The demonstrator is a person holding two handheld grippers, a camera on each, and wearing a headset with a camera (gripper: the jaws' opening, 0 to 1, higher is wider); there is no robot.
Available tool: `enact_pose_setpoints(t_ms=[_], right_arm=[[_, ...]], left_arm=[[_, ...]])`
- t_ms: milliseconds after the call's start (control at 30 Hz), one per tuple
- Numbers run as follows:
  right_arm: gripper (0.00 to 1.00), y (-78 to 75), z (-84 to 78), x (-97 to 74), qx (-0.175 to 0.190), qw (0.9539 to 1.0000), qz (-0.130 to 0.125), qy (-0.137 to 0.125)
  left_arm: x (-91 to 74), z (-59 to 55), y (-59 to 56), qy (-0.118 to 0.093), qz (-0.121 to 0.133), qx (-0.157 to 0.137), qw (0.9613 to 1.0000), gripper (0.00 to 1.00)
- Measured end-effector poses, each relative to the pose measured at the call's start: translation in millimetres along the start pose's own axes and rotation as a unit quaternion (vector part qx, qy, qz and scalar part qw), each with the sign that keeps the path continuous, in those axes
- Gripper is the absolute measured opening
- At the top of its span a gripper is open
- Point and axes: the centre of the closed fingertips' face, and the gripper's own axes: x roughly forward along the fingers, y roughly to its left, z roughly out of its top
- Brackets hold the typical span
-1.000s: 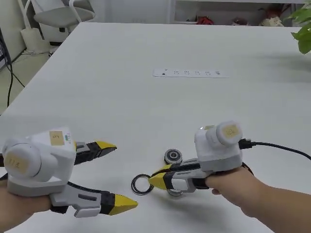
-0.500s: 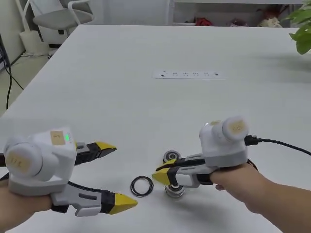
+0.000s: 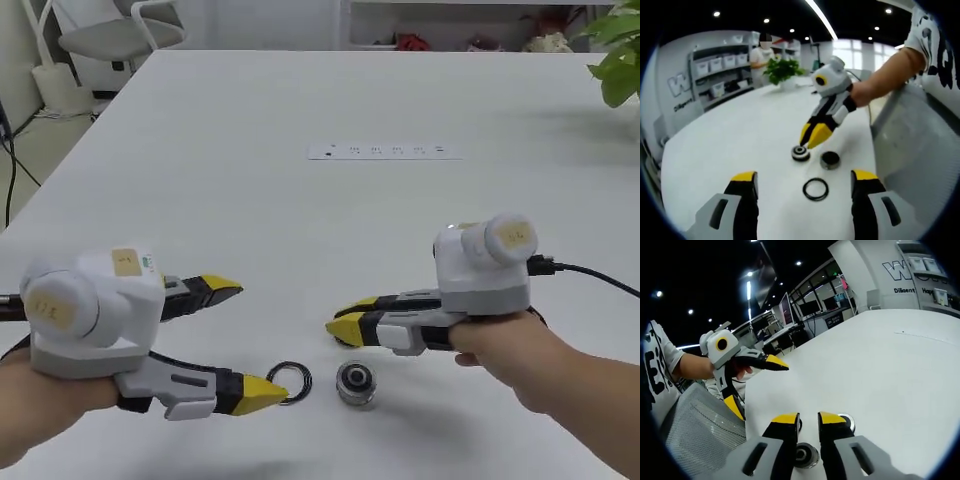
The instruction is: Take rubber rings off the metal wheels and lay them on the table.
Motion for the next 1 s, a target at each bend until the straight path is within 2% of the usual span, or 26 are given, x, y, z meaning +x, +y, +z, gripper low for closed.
enact_pose_setpoints(t_ms=[333, 533, 733, 1000], right_arm=[[0.20, -12.2, 8.5, -8.6, -0.029, 0.9993, -0.021, -0.015], [0.23, -20.6, 9.5, -13.7, -0.037, 0.9986, -0.032, -0.019], [0.29, -27.5, 14.2, -18.3, -0.048, 0.9973, -0.043, -0.034], [0.29, -33.6, 9.7, -23.5, -0.052, 0.9974, -0.045, -0.024]], left_arm=[[11.0, 4.5, 13.3, -0.003, 0.004, 0.000, 1.0000, 0.77], [16.0, 5.7, 18.0, -0.002, 0.003, 0.002, 1.0000, 0.76], [22.6, 6.5, 22.1, 0.001, 0.003, 0.002, 1.0000, 0.76], [30.4, 5.9, 24.4, 0.006, 0.000, 0.004, 1.0000, 0.76]])
